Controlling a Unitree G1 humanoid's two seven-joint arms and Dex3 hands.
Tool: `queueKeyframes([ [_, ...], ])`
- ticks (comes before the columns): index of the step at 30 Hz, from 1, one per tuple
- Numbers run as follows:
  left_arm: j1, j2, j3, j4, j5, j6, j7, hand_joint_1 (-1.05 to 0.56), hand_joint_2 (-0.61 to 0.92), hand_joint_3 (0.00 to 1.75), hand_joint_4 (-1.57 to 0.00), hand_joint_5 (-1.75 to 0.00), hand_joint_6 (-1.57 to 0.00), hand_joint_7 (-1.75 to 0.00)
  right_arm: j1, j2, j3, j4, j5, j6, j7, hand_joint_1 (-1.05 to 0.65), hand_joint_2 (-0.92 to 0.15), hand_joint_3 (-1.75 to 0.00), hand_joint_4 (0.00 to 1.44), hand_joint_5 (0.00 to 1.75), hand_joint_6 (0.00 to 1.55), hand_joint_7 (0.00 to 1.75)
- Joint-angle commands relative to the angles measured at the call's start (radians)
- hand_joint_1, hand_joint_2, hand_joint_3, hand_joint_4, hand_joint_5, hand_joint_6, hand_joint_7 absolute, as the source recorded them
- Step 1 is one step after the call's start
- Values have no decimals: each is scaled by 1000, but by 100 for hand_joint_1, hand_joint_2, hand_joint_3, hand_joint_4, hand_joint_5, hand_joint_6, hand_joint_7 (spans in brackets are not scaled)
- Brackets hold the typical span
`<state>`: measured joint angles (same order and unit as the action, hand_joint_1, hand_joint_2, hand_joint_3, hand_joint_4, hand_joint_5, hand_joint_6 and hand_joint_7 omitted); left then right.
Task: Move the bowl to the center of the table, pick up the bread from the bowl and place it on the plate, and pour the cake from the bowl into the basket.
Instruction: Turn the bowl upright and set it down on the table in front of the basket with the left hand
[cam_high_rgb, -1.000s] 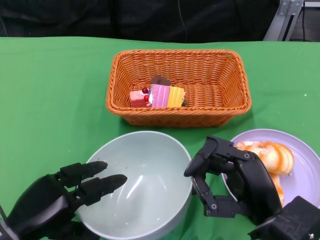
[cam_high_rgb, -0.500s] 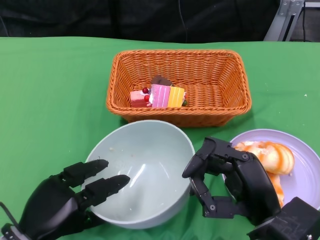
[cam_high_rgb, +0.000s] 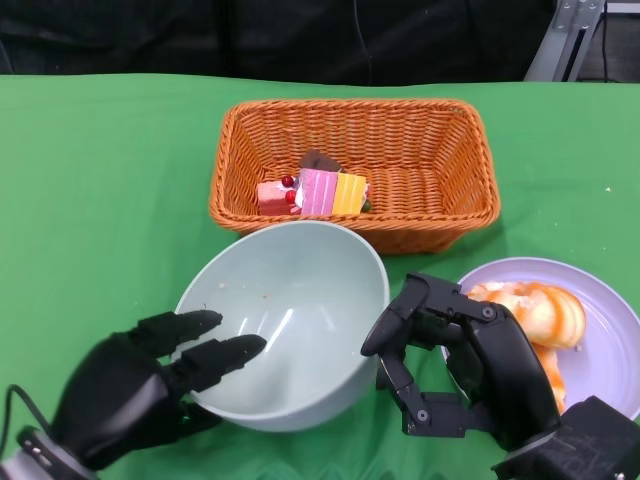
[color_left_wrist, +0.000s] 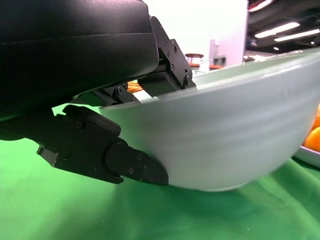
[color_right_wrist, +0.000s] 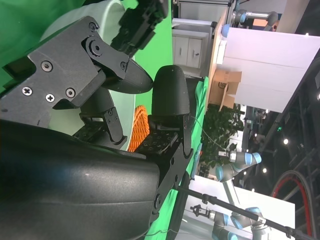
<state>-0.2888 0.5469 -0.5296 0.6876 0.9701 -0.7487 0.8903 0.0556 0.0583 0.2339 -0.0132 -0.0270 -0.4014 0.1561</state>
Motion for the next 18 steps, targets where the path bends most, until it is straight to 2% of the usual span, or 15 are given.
queueKeyframes([
  [1, 45, 74, 36, -62, -38, -23, -58, -53, 92, 2, -54, 0, -54, 0, -8, -3, -11, 16, 4, -19, -7, -16, -45, -120, 79, 160, 71, 136],
  [7, 116, 109, 104, -166, -90, -27, -112, -75, 92, 4, -49, 0, -50, 0, -14, -3, -11, 27, 2, -18, -7, -19, -46, -117, 79, 160, 72, 136],
  [13, 141, 123, 148, -218, -109, -48, -161, -81, 92, 5, -40, 0, -41, 0, -7, 5, -3, 19, -7, -12, -20, -17, -45, -119, 80, 160, 72, 137],
  [18, 147, 146, 183, -240, -164, -84, -254, -88, 92, 14, -29, 0, -29, 0, -4, 6, -1, 15, -1, -7, -22, -16, -45, -120, 80, 160, 71, 139],
])
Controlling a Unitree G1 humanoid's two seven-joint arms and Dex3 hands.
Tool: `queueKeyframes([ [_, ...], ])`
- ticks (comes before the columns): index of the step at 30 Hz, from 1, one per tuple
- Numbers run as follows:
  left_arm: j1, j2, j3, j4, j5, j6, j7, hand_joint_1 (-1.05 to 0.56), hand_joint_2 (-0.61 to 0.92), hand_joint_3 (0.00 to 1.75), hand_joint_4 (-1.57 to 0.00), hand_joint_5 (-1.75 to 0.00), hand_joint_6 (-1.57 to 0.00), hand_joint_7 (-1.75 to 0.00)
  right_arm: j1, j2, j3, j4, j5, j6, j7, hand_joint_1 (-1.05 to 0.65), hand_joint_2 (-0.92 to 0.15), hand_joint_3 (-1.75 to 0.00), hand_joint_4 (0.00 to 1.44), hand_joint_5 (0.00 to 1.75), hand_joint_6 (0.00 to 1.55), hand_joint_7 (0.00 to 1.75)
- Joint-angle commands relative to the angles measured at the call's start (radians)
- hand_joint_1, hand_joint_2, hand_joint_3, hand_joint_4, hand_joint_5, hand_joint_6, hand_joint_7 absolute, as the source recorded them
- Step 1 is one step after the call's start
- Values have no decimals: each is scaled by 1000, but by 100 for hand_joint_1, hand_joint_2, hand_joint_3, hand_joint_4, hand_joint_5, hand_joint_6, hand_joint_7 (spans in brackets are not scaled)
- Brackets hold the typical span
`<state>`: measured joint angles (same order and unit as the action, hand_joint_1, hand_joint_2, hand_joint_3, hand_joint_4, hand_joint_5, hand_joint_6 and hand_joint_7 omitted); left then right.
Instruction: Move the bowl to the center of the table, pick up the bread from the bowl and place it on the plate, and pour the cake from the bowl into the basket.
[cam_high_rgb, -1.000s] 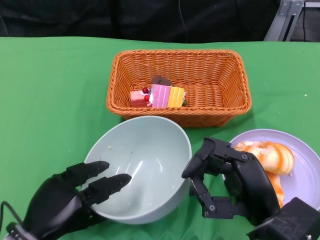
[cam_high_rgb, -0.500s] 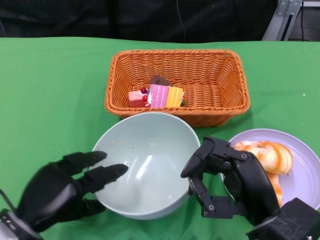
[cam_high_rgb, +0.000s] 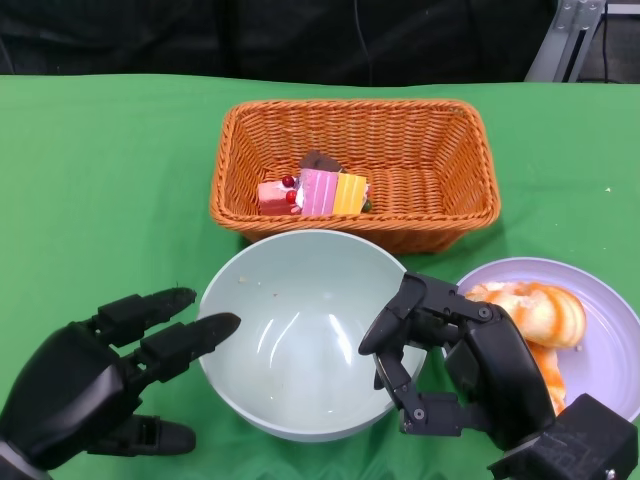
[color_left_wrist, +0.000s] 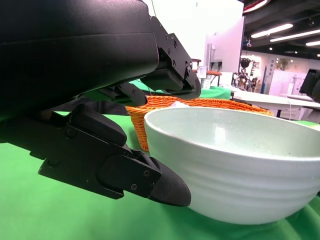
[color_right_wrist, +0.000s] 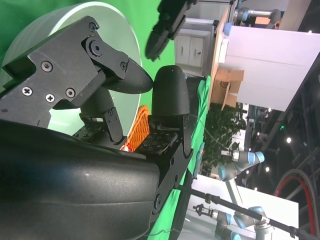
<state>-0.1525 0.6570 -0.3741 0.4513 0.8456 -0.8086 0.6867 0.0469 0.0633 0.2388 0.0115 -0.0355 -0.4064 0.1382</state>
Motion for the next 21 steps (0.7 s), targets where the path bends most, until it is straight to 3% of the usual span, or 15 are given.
queueKeyframes([
  [1, 11, 35, 36, 4, -69, -45, -70, -89, 92, 17, -27, 0, -28, 0, 3, 0, -6, -8, 8, -4, -4, -15, -45, -120, 80, 160, 71, 139],
  [4, 6, 5, 58, 47, -148, -119, -93, -88, 92, 20, -28, -2, -30, -2, 0, -4, -9, -5, 5, -7, -4, -16, -45, -121, 81, 160, 71, 140],
  [6, 2, -41, 64, 90, -262, -195, -135, -78, 92, 18, -32, -3, -34, -3, -2, -6, -12, 0, 11, -11, -1, -16, -44, -121, 81, 160, 71, 140],
  [12, -1, -210, 41, 152, -737, -337, -384, -42, 92, 11, -70, -14, -67, -7, -5, -11, -20, 15, 27, -24, 15, -17, -45, -119, 80, 160, 71, 139],
  [13, 2, -236, 28, 129, -841, -318, -452, -32, 92, 14, -84, -21, -81, -12, -4, -11, -20, 13, 23, -23, 13, -17, -45, -118, 81, 160, 71, 139],
  [14, 6, -258, 18, 101, -933, -289, -520, -24, 92, 20, -95, -45, -98, -26, -3, -11, -21, 11, 20, -21, 10, -16, -45, -118, 80, 160, 71, 139],
  [15, 10, -275, 12, 71, -1009, -253, -583, -19, 92, 24, -94, -68, -102, -40, -2, -11, -22, 9, 20, -17, 9, -16, -45, -118, 80, 160, 71, 138],
  [17, 19, -296, 16, 21, -1123, -174, -702, -14, 92, 32, -89, -106, -99, -76, -3, -9, -25, 11, 21, -15, 7, -15, -46, -118, 80, 160, 71, 138],
  [19, 31, -313, 36, -17, -1203, -95, -808, -12, 92, 34, -87, -119, -96, -89, -7, -8, -30, 20, 30, -21, 10, -15, -46, -119, 80, 160, 71, 138],
  [21, 43, -331, 62, -48, -1269, -10, -911, -2, 88, 52, -82, -137, -85, -121, -12, -8, -36, 32, 38, -28, 17, -14, -45, -119, 80, 160, 71, 137],
])
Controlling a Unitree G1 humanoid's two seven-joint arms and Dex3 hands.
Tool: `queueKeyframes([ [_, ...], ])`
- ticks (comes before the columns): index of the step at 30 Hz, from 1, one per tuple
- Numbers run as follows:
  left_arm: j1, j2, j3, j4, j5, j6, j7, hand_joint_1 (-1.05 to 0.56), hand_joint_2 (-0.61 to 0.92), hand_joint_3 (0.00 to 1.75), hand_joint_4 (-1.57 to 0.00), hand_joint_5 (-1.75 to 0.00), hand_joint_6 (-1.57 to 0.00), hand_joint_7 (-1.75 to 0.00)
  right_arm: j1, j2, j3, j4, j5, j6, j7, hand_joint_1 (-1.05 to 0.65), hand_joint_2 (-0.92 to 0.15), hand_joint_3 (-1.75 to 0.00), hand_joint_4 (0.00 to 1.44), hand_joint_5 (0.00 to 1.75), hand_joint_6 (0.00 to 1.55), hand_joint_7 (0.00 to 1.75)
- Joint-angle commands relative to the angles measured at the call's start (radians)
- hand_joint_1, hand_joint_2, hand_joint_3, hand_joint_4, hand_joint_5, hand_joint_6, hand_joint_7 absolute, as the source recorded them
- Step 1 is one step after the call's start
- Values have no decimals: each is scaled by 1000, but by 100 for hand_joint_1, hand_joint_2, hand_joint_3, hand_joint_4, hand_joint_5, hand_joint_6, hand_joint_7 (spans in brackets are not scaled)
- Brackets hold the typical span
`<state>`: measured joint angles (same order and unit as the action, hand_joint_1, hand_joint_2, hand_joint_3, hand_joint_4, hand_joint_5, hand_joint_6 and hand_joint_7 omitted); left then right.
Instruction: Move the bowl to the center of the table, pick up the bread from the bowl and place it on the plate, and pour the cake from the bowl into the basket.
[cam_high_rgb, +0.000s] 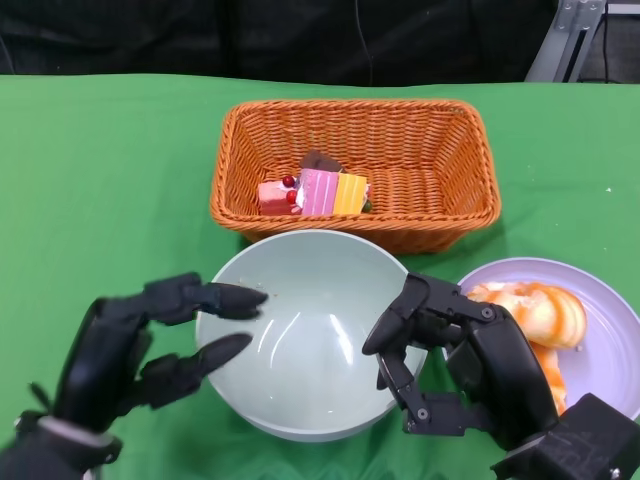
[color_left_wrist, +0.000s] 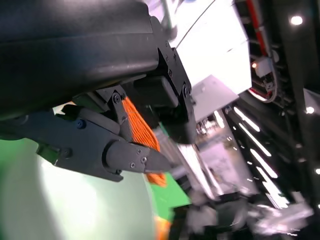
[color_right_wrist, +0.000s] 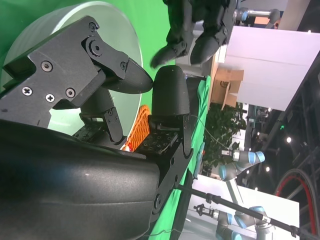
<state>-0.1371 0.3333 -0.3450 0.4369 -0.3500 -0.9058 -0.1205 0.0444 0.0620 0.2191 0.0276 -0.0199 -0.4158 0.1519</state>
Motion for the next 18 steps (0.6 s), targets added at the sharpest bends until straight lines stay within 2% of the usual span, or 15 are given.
queueKeyframes([
  [1, 32, -19, 42, -45, -119, 145, -170, 0, 87, 57, -81, -140, -83, -127, -14, -8, -21, 28, 24, -30, 6, -14, -45, -120, 80, 161, 71, 137],
  [2, 37, -33, 55, -51, -152, 193, -222, 4, 78, 78, -82, -149, -84, -132, -18, -10, -24, 40, 28, -39, 12, -15, -45, -119, 79, 161, 70, 137],
  [3, 41, -45, 69, -56, -172, 228, -262, 5, 73, 90, -83, -152, -85, -134, -21, -10, -27, 50, 32, -47, 16, -16, -45, -119, 79, 161, 70, 137],
  [5, 51, -68, 98, -61, -177, 282, -317, 6, 65, 100, -86, -154, -86, -135, -26, -16, -33, 67, 46, -55, 35, -18, -46, -117, 79, 162, 69, 138],
  [9, 64, -107, 138, -52, -133, 330, -387, -1, 59, 100, -90, -157, -88, -136, -24, -22, -44, 81, 47, -62, 42, -17, -49, -111, 79, 161, 70, 138],
  [13, 70, -147, 173, -42, -106, 365, -436, -3, 60, 96, -91, -159, -88, -139, -20, -24, -51, 97, 59, -84, 56, -14, -47, -116, 79, 162, 69, 139],
  [18, 75, -193, 211, -26, -99, 390, -496, -1, 57, 101, -95, -159, -91, -136, -13, -25, -55, 106, 68, -102, 75, -11, -46, -119, 78, 163, 69, 141],
])
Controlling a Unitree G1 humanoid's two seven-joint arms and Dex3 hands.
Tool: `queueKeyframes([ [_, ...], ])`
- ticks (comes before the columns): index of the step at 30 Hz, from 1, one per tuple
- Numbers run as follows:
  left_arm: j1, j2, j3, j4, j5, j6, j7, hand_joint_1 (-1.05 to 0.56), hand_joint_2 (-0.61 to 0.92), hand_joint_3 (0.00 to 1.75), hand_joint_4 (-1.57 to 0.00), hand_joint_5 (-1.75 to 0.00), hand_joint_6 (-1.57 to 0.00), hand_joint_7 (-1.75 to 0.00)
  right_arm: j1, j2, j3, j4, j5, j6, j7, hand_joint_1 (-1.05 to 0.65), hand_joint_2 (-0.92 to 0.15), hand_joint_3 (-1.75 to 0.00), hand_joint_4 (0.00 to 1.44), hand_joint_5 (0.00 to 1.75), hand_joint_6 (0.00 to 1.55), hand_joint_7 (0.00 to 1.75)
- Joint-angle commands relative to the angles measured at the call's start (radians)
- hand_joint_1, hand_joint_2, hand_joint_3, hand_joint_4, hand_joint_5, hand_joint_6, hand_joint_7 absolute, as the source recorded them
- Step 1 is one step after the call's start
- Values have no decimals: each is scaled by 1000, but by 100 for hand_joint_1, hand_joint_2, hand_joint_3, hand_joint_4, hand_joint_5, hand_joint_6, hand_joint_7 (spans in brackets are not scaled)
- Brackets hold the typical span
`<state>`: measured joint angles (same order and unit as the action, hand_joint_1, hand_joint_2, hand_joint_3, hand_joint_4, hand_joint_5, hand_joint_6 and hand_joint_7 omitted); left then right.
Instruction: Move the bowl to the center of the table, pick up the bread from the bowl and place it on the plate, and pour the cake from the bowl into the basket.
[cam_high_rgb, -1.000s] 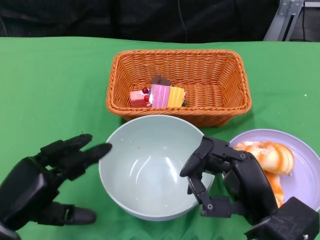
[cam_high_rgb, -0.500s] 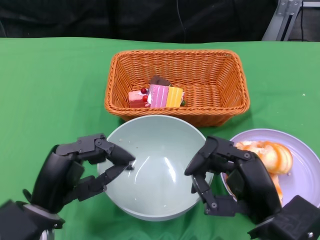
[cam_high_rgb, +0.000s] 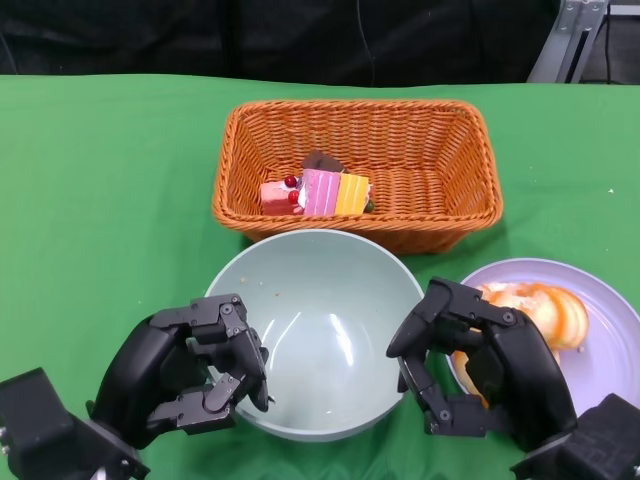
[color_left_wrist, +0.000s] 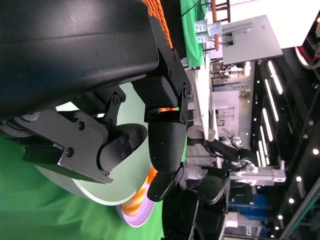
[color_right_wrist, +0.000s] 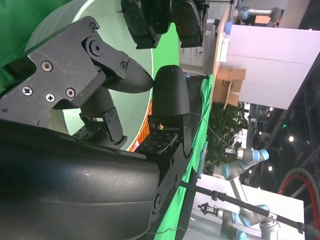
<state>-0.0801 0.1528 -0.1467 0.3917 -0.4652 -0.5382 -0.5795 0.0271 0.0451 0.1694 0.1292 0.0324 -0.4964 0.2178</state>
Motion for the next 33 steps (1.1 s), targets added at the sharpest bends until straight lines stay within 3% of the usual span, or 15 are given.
queueKeyframes([
  [1, 19, -18, 19, 21, 21, 22, -48, -1, 56, 102, -95, -159, -92, -135, 6, -7, -5, 5, 18, -24, 12, -11, -46, -120, 78, 163, 69, 141],
  [6, 25, -42, 55, 18, 34, 34, -78, -3, 51, 110, -96, -157, -93, -134, 16, -4, 2, 4, 29, -25, 32, -9, -44, -127, 78, 165, 69, 142],
  [12, 37, -58, 86, 4, 49, 44, -91, -3, 48, 114, -96, -160, -92, -138, 29, 0, 15, 2, 43, -20, 60, -12, -46, -120, 77, 167, 68, 141],
  [17, 35, -57, 104, -13, 52, 53, -110, -5, 49, 111, -97, -158, -94, -135, 31, 13, 31, -4, 44, -38, 64, -9, -38, -134, 80, 166, 71, 141],
  [21, 36, -54, 109, -60, 46, 96, -114, -8, 53, 103, -97, -157, -95, -133, 28, 14, 36, -29, 45, -25, 67, -13, -36, -136, 80, 166, 72, 141],
  [25, 46, -49, 112, -163, 36, 186, -100, -8, 61, 94, -91, -158, -88, -137, 12, 0, 36, -83, 55, 21, 84, -18, -42, -128, 77, 165, 70, 137],
  [29, 55, -58, 111, -237, 72, 220, -62, -9, 73, 73, -87, -162, -85, -139, 10, -15, 38, -146, 70, 94, 99, -21, -46, -114, 76, 163, 72, 134],
  [33, 58, -64, 105, -271, 76, 258, -58, -6, 67, 87, -88, -164, -86, -138, 18, -22, 39, -170, 70, 112, 105, -20, -48, -111, 77, 161, 73, 133],
])
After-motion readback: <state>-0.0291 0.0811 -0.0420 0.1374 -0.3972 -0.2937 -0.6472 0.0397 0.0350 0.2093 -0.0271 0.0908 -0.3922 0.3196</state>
